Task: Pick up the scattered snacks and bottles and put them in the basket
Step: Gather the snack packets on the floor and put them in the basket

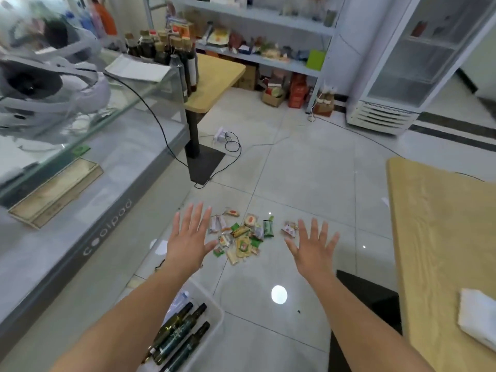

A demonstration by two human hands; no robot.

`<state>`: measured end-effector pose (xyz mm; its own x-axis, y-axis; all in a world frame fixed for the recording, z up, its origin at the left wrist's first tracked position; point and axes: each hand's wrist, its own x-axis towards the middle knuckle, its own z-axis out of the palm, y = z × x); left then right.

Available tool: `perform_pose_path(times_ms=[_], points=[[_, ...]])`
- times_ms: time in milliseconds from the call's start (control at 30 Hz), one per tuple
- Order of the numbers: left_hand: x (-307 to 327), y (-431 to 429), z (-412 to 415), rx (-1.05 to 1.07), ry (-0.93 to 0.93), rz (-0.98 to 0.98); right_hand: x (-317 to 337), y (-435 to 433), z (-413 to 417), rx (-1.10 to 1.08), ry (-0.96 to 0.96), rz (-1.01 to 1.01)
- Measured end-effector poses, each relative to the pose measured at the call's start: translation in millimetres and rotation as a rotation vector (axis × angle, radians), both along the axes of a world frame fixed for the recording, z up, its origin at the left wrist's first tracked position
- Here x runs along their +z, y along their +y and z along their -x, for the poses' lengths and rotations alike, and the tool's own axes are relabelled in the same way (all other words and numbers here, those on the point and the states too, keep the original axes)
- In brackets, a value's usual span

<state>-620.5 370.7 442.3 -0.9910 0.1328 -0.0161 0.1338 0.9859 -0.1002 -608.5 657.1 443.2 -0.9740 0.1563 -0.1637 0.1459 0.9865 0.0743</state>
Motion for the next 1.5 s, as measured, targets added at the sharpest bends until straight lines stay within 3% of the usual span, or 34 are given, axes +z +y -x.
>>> perform_pose_path(times_ms=[533,1033,1267,1400,1500], points=[[38.1,79.4,64.2,-0.083,-0.021,-0.013,64.9,97.3,40.8,-0.129,0.043,-0.036],[-6.5,163.0,272.2,-0.036,-0.071,-0.04,19.2,179.5,239.6,-0.095,-0.065,0.01],[-120.1,190.1,328.1,0.002,-0.098,-0.001,-98.0,214.4,327.1,-0.046,-0.111,0.018],[-255.7,210.8,359.1,0.018,-0.091,0.004,-240.0,230.9,378.9,-0.003,-0.141,0.014],[-386.9,219.9,381.1,-0.057,-0.1,-0.039,-382.6,233.6,403.0,0.039,-0.176,0.016]])
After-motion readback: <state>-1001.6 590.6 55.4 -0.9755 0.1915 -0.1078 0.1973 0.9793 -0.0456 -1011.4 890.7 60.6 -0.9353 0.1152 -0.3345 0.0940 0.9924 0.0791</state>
